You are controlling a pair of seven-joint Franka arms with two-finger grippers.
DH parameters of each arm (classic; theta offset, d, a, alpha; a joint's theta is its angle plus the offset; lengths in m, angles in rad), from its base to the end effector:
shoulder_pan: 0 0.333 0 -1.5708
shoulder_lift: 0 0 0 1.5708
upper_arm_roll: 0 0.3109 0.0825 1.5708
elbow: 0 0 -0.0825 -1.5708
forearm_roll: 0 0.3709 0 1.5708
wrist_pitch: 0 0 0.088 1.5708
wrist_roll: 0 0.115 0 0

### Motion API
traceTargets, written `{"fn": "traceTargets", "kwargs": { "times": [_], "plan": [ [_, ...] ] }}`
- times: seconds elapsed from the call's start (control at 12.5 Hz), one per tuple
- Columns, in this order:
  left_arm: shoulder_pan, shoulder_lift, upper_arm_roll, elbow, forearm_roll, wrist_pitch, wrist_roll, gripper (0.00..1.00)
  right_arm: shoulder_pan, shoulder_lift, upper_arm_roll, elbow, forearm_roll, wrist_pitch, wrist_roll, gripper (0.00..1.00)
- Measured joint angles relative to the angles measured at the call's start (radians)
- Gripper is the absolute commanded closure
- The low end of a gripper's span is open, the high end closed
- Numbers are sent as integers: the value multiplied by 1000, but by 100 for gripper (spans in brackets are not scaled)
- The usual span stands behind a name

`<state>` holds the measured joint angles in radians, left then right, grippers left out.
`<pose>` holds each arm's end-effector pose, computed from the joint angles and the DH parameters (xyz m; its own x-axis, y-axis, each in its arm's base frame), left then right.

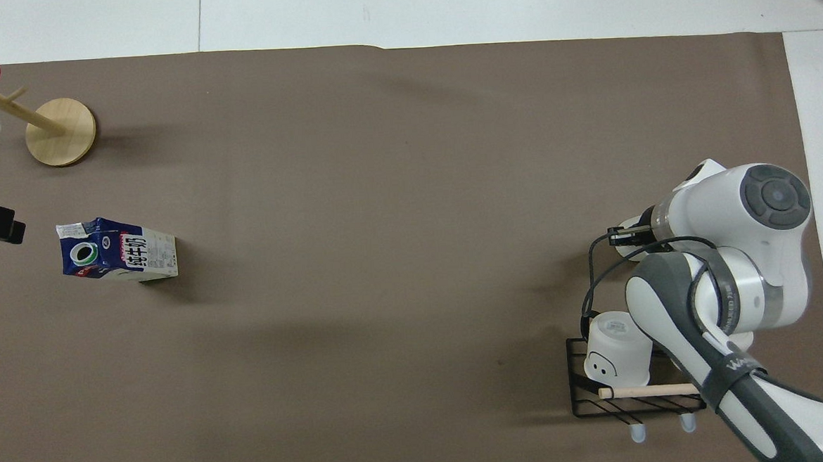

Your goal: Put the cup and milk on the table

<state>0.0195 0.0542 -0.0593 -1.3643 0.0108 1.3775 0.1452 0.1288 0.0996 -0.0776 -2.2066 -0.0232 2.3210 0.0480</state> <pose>0.5362 -0.0189 0.6583 0.9824 -0.1819 -0.0415 -0.1821 -0.9833 -0.0015 0.5324 0.0269 0.3330 0.9997 0.0195 0.0160 0.0191 -0.9995 0.0242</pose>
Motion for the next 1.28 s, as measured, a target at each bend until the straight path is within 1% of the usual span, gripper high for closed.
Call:
{"fn": "traceTargets", "kwargs": {
  "times": [0.4, 0.48, 0.56, 0.72, 0.88, 1.04, 1.28],
  "plan": [
    [0, -2, 0, -8, 0, 13, 0, 0, -5, 3, -6, 33, 8, -1, 10, 100],
    [0, -12, 1, -33, 0, 40, -1, 0, -4, 2, -5, 45, 8, -10, 12, 100],
    [2, -33, 3, -82, 0, 84, -1, 0, -3, -2, -4, 59, 9, -32, 17, 100],
    [8, -90, 9, -239, -1, 205, -1, 0, 8, -20, 0, 113, 9, -129, 41, 100],
    [13, -119, 9, -375, -1, 310, -1, 0, 57, -30, 3, 192, 9, -240, 105, 100],
    [13, -123, 9, -454, -1, 391, -1, 0, 130, -29, 5, 242, 8, -281, 197, 100],
    [13, -124, 9, -530, -1, 488, -1, 0, 236, -14, 7, 290, 8, -294, 298, 100]
  ]
}}
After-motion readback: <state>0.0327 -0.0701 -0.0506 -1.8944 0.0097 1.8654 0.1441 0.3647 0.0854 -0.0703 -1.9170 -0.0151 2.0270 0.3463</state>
